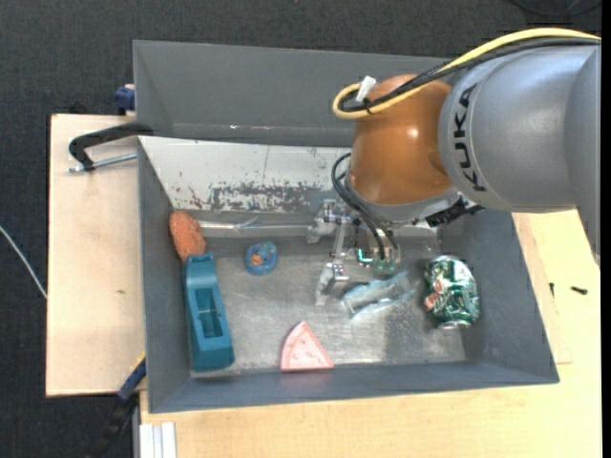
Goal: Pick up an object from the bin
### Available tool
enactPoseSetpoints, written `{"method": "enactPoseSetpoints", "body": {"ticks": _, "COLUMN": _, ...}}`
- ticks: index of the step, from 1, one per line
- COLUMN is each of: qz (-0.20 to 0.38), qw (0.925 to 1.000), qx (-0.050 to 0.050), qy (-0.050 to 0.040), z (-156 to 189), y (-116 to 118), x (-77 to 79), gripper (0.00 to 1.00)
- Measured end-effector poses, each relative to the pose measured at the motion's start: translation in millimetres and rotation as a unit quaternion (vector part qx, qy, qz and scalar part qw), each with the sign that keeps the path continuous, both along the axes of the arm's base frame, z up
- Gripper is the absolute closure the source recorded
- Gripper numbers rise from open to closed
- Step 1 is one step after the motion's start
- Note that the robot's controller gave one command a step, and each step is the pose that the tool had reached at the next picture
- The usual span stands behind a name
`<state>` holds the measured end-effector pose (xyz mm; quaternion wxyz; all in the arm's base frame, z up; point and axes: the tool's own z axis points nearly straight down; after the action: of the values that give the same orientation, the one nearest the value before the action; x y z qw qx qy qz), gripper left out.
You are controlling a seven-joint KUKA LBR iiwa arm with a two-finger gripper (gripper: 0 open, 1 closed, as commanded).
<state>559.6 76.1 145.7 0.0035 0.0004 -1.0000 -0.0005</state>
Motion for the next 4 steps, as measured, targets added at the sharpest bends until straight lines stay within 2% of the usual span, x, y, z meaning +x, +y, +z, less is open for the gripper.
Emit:
{"method": "enactPoseSetpoints", "body": {"ticks": 1, "qz": 0.0, "qw": 1.0, "qx": 0.0, "qy": -0.003, "z": 4, "y": 0, "x": 1.2, "gripper": 0.0}}
{"method": "enactPoseSetpoints", "body": {"ticks": 2, "qz": 0.036, "qw": 0.9993, "qx": 0.0, "qy": -0.0073, "z": -6, "y": 10, "x": -18.3, "gripper": 0.0}}
{"method": "enactPoseSetpoints", "body": {"ticks": 3, "qz": 0.077, "qw": 0.997, "qx": 0.001, "qy": -0.0059, "z": -19, "y": 21, "x": -36.8, "gripper": 0.0}}
{"method": "enactPoseSetpoints", "body": {"ticks": 4, "qz": 0.142, "qw": 0.9899, "qx": 0.001, "qy": -0.0034, "z": -18, "y": 14, "x": -46.9, "gripper": 0.0}}
